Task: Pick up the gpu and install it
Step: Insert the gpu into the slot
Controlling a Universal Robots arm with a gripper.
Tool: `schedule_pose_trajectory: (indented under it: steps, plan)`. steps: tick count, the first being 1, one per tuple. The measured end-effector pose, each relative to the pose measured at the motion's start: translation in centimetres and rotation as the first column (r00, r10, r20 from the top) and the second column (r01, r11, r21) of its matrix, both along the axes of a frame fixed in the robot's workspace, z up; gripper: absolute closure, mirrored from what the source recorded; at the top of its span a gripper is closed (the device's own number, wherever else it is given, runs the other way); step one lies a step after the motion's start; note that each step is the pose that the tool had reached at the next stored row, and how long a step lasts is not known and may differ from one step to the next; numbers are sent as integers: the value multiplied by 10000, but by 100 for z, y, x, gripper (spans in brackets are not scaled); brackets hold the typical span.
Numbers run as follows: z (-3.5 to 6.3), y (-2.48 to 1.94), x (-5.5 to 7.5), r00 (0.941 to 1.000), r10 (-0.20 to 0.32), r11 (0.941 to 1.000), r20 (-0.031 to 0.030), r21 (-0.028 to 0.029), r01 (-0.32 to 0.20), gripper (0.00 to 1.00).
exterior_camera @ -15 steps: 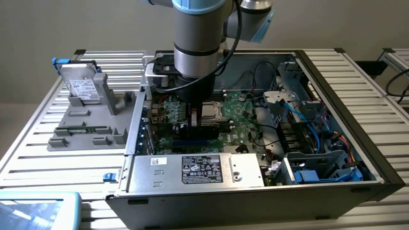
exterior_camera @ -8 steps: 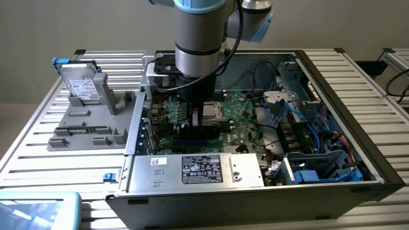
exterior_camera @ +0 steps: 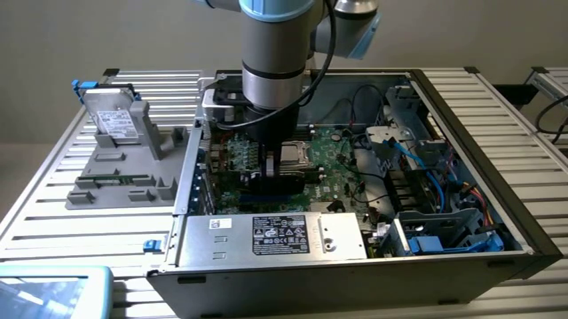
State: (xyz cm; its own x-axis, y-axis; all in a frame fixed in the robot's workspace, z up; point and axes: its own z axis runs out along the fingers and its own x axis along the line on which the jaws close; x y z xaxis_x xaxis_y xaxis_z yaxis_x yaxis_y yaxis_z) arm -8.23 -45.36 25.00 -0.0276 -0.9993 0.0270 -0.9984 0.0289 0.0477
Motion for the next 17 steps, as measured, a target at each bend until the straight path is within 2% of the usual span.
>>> schedule_pose_trajectory:
  steps: [13,17]
  plan:
    - [-12,0,-1,10000,-1,10000,10,-7,1,72]
    - [-13,10,-3,10000,1,10000,11,-44,-1,72]
